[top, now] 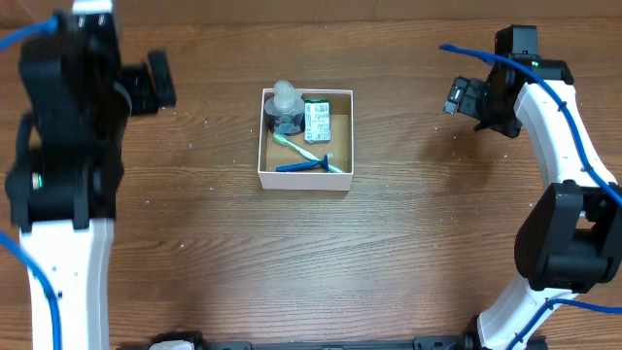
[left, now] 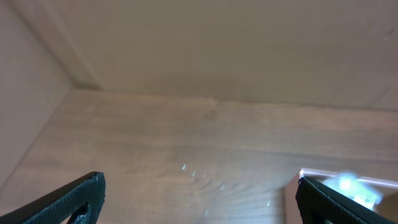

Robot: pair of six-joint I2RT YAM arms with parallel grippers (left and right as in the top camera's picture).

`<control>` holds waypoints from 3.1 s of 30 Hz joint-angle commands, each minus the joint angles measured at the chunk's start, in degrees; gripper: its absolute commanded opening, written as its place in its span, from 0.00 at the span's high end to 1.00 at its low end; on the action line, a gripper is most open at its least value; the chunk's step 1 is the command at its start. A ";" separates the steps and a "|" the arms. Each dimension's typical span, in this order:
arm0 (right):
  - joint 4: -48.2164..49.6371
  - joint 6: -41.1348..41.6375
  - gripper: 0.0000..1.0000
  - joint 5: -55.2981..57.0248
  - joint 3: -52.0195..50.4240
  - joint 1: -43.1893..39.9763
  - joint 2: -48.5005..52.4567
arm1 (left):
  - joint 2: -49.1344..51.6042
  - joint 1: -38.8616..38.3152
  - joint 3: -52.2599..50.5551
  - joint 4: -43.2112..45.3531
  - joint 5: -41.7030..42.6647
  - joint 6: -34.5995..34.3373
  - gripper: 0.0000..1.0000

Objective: Pack container

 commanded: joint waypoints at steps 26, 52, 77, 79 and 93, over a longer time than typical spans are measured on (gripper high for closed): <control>0.33 -0.22 0.00 0.33 0.94 0.20 -1.64 | -65.05 2.99 -73.09 32.50 13.22 0.00 0.00; 0.33 -0.22 0.00 0.33 0.94 0.20 -1.64 | -72.32 2.99 -88.04 39.10 9.42 -1.05 0.00; 0.31 -0.22 0.00 0.33 0.94 0.35 -2.36 | -72.26 2.99 -88.02 39.36 10.32 -1.46 0.00; 0.33 -0.22 0.00 0.33 0.94 0.68 -5.07 | -72.26 2.99 -88.02 39.34 10.32 -1.46 0.00; 0.28 -0.24 0.00 0.35 0.79 1.03 -37.57 | -72.26 2.99 -88.02 39.36 10.32 -1.46 0.00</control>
